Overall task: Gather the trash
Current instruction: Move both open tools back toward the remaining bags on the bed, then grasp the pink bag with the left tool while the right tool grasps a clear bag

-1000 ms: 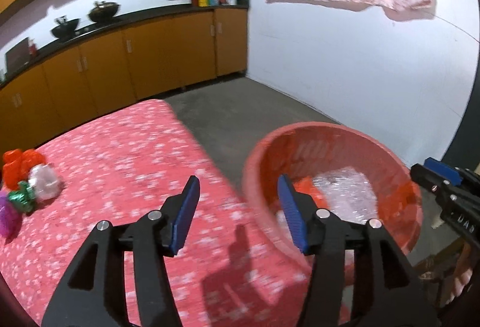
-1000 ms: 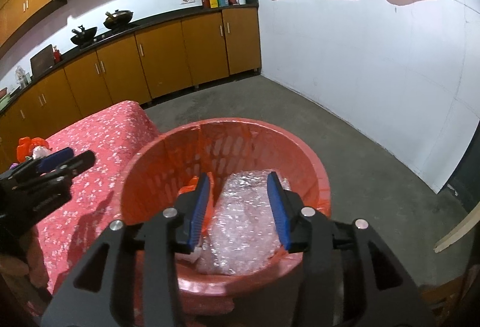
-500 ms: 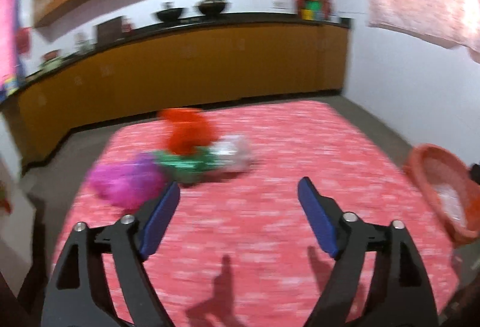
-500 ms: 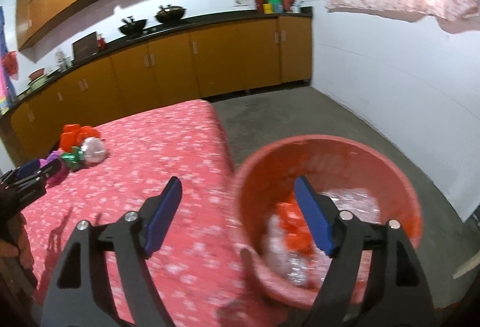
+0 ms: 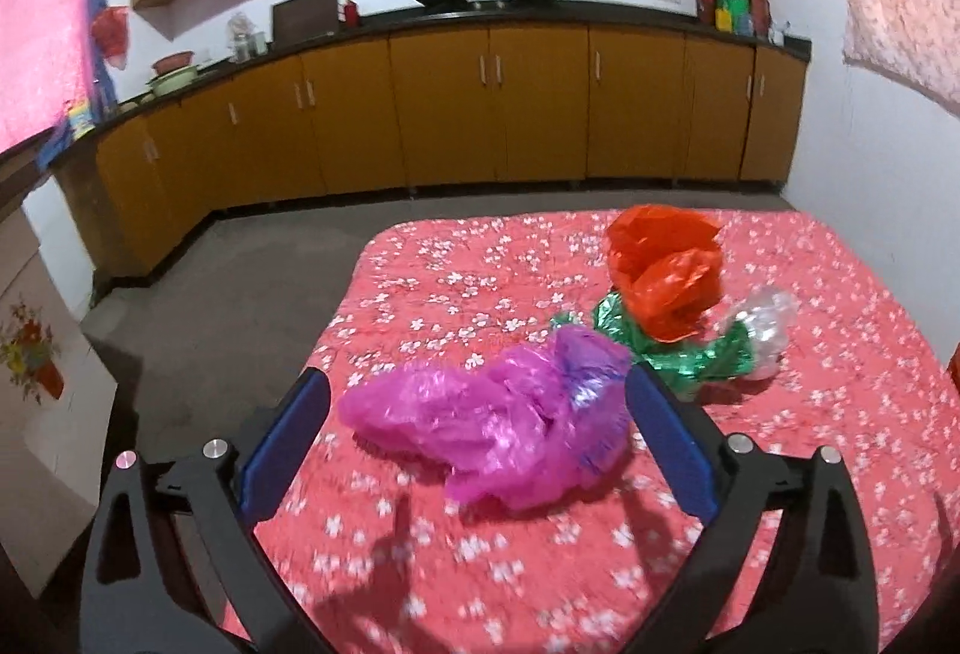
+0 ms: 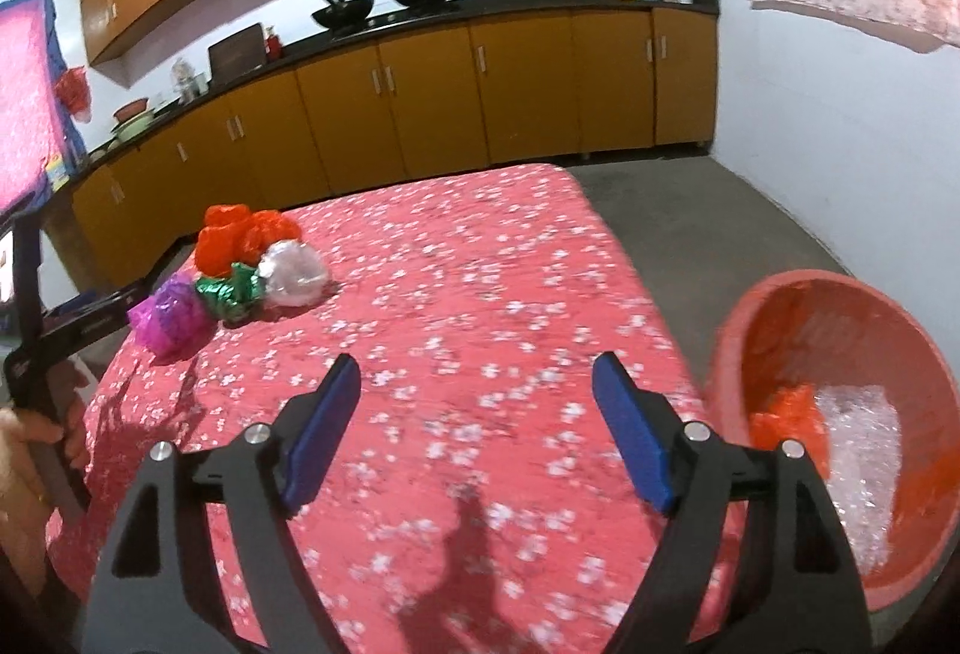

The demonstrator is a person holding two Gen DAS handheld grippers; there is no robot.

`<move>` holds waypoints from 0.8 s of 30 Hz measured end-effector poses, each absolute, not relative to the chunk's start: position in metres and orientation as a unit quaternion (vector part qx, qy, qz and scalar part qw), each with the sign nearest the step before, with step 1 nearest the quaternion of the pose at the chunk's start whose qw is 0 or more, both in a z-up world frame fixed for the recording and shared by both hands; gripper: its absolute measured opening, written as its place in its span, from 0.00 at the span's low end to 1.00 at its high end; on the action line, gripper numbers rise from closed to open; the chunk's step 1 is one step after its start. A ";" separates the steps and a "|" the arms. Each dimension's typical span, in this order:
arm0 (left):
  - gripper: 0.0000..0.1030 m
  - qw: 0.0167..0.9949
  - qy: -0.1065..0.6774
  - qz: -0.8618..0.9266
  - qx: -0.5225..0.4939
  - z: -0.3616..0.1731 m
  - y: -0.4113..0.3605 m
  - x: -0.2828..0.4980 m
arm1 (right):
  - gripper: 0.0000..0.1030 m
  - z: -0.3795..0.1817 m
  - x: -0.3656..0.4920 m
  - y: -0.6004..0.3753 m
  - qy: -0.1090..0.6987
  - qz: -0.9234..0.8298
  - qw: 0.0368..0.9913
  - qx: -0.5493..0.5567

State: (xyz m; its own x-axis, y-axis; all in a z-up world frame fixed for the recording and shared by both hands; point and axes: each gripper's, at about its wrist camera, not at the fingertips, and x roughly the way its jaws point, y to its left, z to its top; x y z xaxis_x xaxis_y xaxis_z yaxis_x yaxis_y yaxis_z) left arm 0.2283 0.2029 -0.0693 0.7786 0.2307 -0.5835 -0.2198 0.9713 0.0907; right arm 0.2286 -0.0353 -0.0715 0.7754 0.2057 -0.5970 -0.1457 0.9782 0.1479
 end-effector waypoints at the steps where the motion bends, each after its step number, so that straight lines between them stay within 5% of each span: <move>1: 0.95 0.942 0.315 0.114 0.012 -0.072 0.204 0.233 | 0.76 -0.072 0.232 -0.032 0.324 0.096 0.940 0.045; 12: 0.95 0.938 0.344 0.050 0.013 -0.086 0.203 0.248 | 0.76 -0.083 0.253 -0.014 0.342 0.104 0.933 0.048; 17: 0.83 0.934 0.356 0.036 0.007 -0.088 0.204 0.253 | 0.76 -0.084 0.255 -0.005 0.343 0.111 0.932 0.047; 24: 0.85 0.932 0.363 0.018 -0.006 -0.090 0.204 0.255 | 0.76 -0.083 0.256 0.010 0.343 0.123 0.930 0.041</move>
State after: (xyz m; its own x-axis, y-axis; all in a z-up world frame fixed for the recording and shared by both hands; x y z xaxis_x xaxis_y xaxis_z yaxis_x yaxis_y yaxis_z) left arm 0.2550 0.2037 -0.0902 0.7355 0.0286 -0.6770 -0.0367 0.9993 0.0023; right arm 0.2558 0.0099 -0.0828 0.7341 0.2564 -0.6288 -0.2005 0.9665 0.1601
